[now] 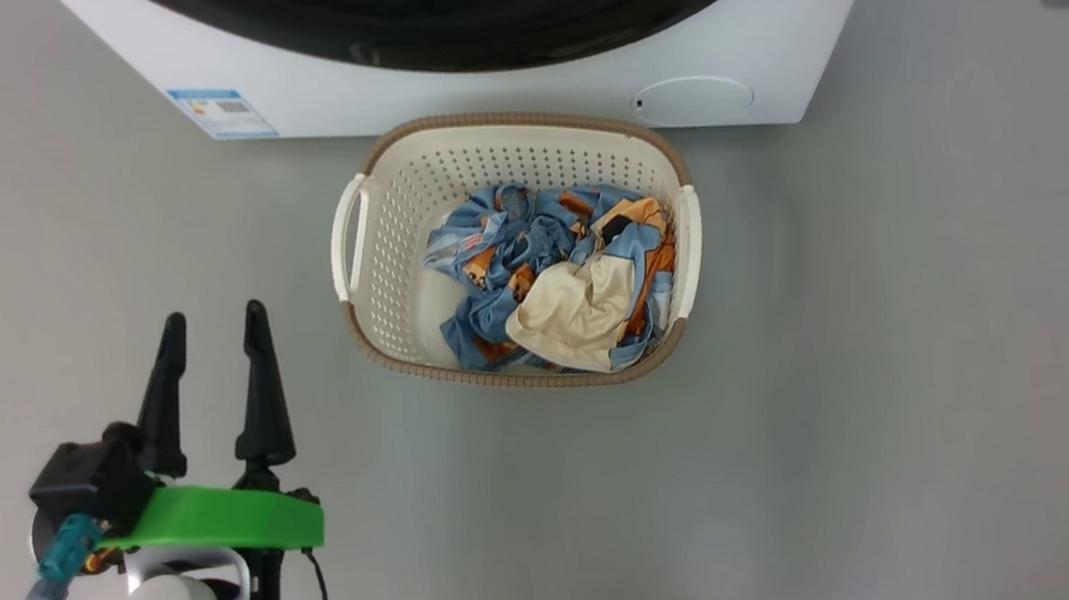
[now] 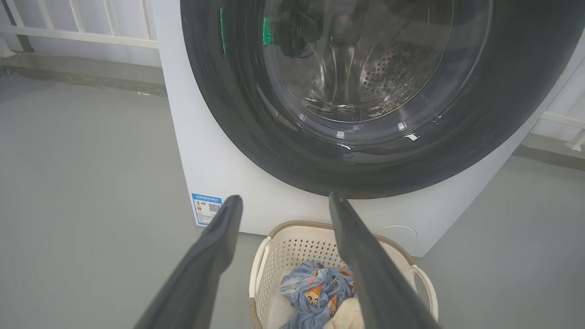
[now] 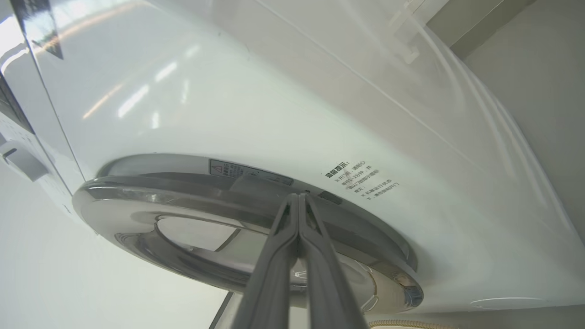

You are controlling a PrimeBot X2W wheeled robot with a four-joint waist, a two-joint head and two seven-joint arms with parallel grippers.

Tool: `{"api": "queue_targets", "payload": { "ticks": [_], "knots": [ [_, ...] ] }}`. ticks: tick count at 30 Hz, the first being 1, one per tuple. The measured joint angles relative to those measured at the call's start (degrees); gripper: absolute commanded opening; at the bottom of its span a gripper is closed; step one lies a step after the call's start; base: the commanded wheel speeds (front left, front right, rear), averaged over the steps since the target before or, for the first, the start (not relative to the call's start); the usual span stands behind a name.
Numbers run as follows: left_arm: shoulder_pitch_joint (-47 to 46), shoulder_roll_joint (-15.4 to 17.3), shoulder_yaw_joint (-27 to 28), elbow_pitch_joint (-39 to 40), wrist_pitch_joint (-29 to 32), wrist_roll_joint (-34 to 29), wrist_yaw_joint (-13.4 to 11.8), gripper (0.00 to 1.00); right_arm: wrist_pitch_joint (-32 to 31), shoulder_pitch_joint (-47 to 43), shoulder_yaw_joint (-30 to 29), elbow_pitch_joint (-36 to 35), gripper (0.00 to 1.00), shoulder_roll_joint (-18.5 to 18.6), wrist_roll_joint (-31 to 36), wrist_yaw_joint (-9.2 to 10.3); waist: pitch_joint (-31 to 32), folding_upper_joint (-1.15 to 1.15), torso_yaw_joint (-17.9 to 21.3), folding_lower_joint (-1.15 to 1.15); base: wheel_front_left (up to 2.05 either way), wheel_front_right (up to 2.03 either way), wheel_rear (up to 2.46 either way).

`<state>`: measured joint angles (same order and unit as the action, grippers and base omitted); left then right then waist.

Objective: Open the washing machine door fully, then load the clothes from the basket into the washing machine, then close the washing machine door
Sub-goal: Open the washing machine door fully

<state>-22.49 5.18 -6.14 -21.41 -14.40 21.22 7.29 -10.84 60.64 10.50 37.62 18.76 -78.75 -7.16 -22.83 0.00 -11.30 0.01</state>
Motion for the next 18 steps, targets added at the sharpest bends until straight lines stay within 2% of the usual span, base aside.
{"api": "queue_targets", "payload": {
  "ticks": [5,18],
  "knots": [
    [-1.34,-0.82,-0.52,0.27,0.01,0.59,0.08,1.0,-2.19,3.39,1.35,-0.15,0.0,1.64,-0.74,0.0,-1.81,0.0,-1.36,0.0,0.0,0.0,0.0],
    [-2.05,-1.46,-0.88,1.68,0.0,1.52,0.08,1.0,-8.45,10.72,2.12,-0.52,0.0,1.96,-6.08,0.0,-5.53,0.0,-4.34,0.0,0.0,0.0,0.0]
  ]
}}
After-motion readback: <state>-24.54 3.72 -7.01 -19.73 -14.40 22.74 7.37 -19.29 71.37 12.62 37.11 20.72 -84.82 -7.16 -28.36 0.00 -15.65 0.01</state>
